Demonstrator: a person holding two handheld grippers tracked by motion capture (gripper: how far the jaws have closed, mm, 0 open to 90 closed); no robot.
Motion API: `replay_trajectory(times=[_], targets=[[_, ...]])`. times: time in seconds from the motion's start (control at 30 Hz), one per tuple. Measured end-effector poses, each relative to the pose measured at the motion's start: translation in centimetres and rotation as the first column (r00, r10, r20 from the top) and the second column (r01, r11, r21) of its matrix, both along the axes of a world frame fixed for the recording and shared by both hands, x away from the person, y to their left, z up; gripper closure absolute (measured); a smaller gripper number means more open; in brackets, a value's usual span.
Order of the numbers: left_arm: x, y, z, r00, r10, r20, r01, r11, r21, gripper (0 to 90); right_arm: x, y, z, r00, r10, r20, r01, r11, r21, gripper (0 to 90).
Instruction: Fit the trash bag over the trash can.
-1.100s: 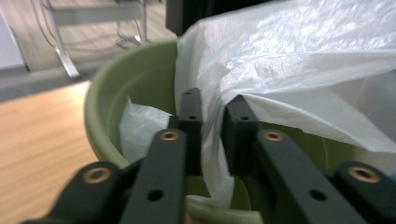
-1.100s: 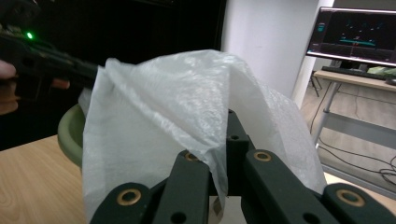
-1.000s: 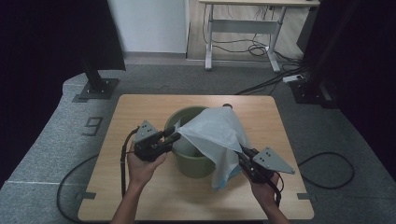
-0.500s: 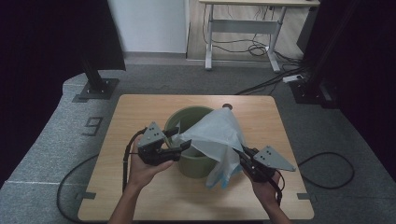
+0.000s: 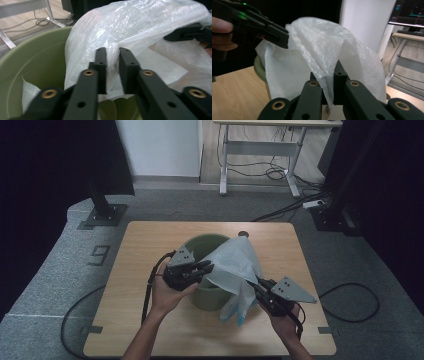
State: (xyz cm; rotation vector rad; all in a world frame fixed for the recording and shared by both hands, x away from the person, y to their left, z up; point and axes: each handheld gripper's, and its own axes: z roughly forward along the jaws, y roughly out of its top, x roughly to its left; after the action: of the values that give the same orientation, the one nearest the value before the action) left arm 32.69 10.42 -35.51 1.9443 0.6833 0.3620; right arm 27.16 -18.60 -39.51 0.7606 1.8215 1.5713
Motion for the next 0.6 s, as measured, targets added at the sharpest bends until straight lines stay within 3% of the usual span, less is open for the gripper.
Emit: replay_trajectory(times=[0.23,0.3,0.43,0.6], targets=[[0.5,1.4,-0.1,0.9975,0.070,0.003,-0.070,0.9971,-0.030,89.6,0.1,-0.7,-0.2,0.9991,0.030,-0.031,-0.029,0.9988,0.041,79.5],[0.7,1.8,-0.2,0.9959,0.090,0.002,-0.090,0.9955,-0.028,89.8,0.0,-0.7,-0.3,0.9973,0.062,-0.039,-0.061,0.9972,0.043,72.5],[1.1,3.0,-0.3,0.9915,0.130,-0.007,-0.130,0.9910,-0.034,89.9,-0.9,-0.7,0.0,0.9949,0.100,-0.009,-0.100,0.9942,0.041,54.5],[1.5,4.6,-0.8,0.9871,0.158,-0.023,-0.159,0.9865,-0.039,89.8,-2.3,-1.9,0.8,0.9940,0.109,0.012,-0.110,0.9902,0.086,44.3]])
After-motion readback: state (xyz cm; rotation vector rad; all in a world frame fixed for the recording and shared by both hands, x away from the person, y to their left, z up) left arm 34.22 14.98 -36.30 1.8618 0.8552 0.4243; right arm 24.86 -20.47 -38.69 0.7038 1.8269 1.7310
